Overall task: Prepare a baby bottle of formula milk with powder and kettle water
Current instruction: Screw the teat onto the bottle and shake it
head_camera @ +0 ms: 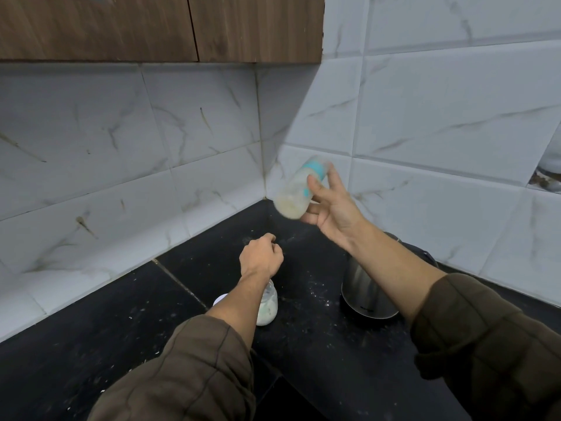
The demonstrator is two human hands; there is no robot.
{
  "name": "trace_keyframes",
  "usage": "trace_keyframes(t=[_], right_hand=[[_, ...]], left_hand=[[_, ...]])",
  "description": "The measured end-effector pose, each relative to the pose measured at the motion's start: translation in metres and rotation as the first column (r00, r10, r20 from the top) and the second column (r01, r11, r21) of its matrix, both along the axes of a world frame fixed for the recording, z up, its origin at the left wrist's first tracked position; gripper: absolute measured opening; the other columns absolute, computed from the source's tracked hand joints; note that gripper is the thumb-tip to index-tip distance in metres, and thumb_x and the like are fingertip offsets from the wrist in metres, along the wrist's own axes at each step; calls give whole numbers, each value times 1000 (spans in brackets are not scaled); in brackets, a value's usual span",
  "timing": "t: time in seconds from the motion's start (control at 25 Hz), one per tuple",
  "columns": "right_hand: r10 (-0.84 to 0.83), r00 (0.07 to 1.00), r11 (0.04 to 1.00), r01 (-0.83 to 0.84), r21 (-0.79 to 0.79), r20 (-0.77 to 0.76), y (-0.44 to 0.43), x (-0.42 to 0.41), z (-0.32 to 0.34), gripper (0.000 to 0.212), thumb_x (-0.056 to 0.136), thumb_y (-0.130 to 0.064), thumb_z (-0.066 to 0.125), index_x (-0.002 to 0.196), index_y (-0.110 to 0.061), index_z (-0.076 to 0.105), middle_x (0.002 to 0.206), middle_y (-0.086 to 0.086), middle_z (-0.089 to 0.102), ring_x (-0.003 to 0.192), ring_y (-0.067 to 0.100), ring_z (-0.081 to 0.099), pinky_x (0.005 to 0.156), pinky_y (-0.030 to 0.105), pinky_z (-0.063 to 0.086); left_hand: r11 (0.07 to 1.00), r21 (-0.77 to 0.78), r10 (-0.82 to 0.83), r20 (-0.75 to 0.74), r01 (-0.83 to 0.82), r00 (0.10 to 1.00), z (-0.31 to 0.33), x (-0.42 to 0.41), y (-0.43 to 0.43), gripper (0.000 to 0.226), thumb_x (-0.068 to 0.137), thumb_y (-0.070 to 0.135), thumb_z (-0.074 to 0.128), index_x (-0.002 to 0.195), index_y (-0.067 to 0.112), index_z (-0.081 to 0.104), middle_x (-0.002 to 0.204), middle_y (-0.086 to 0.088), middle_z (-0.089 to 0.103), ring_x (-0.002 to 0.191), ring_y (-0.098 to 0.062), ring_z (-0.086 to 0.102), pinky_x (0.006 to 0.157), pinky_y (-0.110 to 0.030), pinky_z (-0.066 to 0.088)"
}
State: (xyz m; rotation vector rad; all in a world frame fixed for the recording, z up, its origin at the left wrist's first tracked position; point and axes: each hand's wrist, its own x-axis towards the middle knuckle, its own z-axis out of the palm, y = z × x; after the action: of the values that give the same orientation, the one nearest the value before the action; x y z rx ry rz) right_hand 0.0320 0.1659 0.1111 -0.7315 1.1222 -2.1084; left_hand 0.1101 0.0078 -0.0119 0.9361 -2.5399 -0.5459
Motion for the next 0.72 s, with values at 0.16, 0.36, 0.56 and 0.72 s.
trace_keyframes(t=[0.16,0.36,0.56,0.72], right_hand=[[21,1000,999,-22,-33,-13,1,6,-5,85,91,-22,74,160,-37,27,132,9,65,108,35,73,77,48,63],[-26,992,995,38,-95,123,3,-5,-2,75,95,-22,72,157,-31,31,139,15,61,110,36,72,79,49,63],[102,995,994,-103,-42,-20,5,5,-3,71,94,-26,70,156,-30,35,123,9,68,100,31,74,70,42,63],[26,989,991,-6,-133,144,4,-4,-1,62,98,-27,67,152,-21,39,136,14,62,104,32,74,74,42,63]], left_hand=[[1000,10,-5,-5,5,1000,1,0,0,38,104,30,52,140,23,60,117,-1,75,103,-22,70,91,-40,59],[1000,-4,9,-5,-9,1000,0,1,0,38,104,29,50,140,22,61,118,-1,75,106,-23,69,92,-38,57],[1000,-9,-6,-6,6,1000,2,-2,5,38,104,29,51,141,22,60,120,0,75,108,-23,69,91,-37,55],[1000,-21,12,-7,-12,1000,2,-1,4,39,103,29,49,140,23,61,119,0,75,108,-24,69,91,-38,57]])
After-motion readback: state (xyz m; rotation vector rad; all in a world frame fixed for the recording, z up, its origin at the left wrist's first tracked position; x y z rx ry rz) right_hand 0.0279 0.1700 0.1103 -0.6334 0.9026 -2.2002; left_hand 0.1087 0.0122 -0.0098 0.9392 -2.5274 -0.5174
